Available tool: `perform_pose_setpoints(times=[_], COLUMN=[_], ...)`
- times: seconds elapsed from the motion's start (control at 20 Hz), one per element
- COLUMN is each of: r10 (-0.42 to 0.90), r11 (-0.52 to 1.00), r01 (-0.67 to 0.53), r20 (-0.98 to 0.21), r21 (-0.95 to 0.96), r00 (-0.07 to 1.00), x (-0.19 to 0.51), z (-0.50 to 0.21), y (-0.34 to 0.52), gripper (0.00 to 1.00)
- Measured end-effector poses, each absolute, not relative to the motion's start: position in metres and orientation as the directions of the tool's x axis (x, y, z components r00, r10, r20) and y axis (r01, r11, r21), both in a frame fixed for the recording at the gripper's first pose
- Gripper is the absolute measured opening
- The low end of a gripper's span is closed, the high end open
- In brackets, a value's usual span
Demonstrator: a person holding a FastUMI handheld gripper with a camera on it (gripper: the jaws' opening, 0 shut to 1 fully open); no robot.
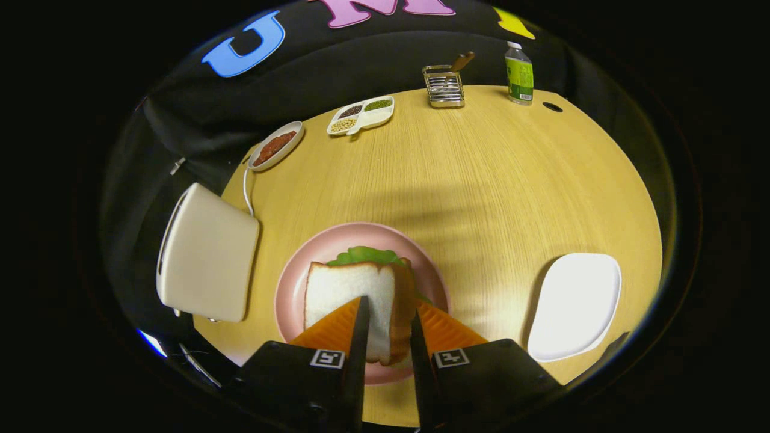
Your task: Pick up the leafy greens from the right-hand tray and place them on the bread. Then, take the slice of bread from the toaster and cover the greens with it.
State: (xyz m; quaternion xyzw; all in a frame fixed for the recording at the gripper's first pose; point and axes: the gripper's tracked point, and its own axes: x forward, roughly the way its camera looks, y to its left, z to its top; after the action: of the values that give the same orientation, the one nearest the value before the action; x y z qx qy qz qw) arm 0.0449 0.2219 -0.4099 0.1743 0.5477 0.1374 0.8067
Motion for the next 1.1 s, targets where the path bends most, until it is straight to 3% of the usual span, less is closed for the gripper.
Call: perform_pose_setpoints(times=[0.15,0.35,0.55,1.1], r10=[0.369,0.321,0.342,0.409], r11=[0.926,0.947,0.939,0.912], r01=[-0.073,-0.152,-0.188,-0.26], r20=[-0.85,-0.851,-0.83,-0.651], r21=[0.37,0.283,0.287,0.318], r00=[0.376,0.415,0.44,0.639], x=[0.046,0.049,0.044,0.051], z=[-0.414,-0.409,-0.396,-0.279], y=[0.216,0.207,0.209,0.183], gripper=[0.52,0.77,1.0,1.0])
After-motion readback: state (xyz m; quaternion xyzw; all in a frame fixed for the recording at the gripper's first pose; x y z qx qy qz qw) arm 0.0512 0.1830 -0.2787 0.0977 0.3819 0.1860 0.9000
